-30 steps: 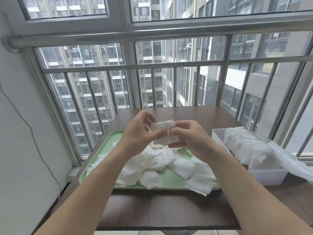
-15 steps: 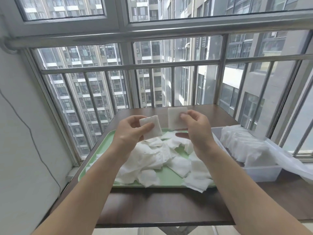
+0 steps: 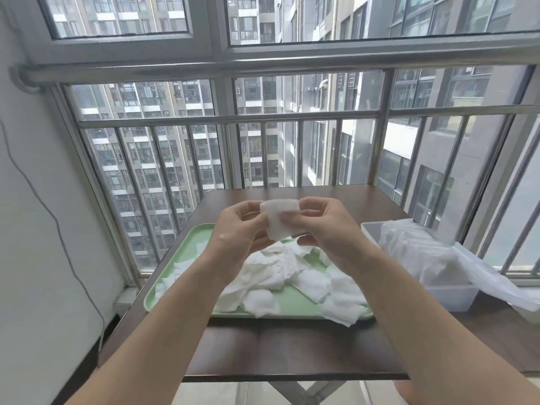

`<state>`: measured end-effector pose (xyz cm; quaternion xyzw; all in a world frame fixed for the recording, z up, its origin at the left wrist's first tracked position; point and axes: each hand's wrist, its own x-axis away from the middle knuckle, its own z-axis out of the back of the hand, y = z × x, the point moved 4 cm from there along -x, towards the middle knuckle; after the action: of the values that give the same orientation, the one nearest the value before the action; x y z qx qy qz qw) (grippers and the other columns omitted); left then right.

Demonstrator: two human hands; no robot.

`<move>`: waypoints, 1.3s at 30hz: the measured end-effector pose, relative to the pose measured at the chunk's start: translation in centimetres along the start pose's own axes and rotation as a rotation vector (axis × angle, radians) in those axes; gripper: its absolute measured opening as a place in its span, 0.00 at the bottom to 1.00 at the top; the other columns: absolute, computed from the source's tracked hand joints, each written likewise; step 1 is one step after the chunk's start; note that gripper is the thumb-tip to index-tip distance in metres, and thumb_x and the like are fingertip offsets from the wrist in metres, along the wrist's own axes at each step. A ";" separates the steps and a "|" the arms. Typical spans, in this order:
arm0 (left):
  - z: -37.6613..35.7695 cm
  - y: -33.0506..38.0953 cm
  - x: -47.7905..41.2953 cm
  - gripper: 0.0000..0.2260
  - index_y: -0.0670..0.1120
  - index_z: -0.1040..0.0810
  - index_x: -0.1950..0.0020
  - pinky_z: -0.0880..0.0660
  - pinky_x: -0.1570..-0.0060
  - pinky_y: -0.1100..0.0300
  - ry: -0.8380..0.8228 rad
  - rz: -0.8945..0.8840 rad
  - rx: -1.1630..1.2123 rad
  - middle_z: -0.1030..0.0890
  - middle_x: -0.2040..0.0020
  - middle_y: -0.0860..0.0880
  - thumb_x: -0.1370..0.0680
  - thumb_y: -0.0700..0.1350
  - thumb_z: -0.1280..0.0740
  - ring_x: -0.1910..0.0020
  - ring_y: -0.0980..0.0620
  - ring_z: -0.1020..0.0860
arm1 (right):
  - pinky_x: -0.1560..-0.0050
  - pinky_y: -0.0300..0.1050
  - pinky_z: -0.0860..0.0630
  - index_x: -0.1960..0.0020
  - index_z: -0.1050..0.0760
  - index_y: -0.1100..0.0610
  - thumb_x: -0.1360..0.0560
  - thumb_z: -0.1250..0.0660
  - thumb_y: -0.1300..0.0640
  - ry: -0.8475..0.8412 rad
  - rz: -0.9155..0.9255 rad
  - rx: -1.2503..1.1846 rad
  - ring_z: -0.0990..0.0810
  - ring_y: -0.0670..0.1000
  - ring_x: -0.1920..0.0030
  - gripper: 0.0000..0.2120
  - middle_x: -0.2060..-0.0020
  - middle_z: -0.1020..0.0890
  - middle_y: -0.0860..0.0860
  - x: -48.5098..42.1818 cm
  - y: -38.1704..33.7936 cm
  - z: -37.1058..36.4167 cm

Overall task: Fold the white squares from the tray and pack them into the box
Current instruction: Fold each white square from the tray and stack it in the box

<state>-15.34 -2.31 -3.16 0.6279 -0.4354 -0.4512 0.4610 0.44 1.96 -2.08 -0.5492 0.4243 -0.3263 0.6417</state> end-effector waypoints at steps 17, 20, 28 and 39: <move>5.0 0.3 2.9 0.09 0.44 0.22 0.45 0.19 0.59 0.58 0.164 -0.031 -0.042 0.15 0.49 0.44 0.23 0.35 0.29 0.51 0.47 0.16 | 0.58 0.44 0.20 0.54 0.19 0.53 0.24 0.29 0.46 -0.129 0.113 0.885 0.17 0.45 0.63 0.10 0.60 0.15 0.46 1.7 -0.4 -3.7; 6.6 -0.2 3.0 0.09 0.44 0.21 0.44 0.20 0.61 0.58 0.215 0.001 -0.043 0.16 0.47 0.43 0.23 0.35 0.30 0.50 0.47 0.17 | 0.50 0.40 0.23 0.45 0.18 0.51 0.29 0.25 0.45 -0.466 0.104 1.011 0.19 0.43 0.54 0.16 0.50 0.17 0.42 4.0 1.0 -5.7; 7.1 -0.3 3.5 0.07 0.46 0.21 0.47 0.21 0.64 0.61 0.204 0.032 -0.062 0.18 0.47 0.44 0.22 0.36 0.31 0.49 0.46 0.19 | 0.53 0.39 0.24 0.50 0.17 0.53 0.29 0.24 0.56 -0.453 0.198 1.128 0.21 0.45 0.58 0.09 0.55 0.15 0.47 4.8 3.2 -6.7; 6.3 -1.1 2.9 0.07 0.45 0.22 0.46 0.20 0.63 0.57 0.194 0.053 -0.087 0.17 0.49 0.45 0.22 0.36 0.32 0.50 0.47 0.18 | 0.55 0.38 0.27 0.60 0.23 0.53 0.24 0.31 0.63 -0.354 0.071 0.624 0.21 0.44 0.61 0.08 0.64 0.19 0.44 3.1 1.8 -3.8</move>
<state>-20.70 -6.08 -5.82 0.6362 -0.3854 -0.3945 0.5396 -1.73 -2.04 -4.52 -0.3599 0.2052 -0.3173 0.8530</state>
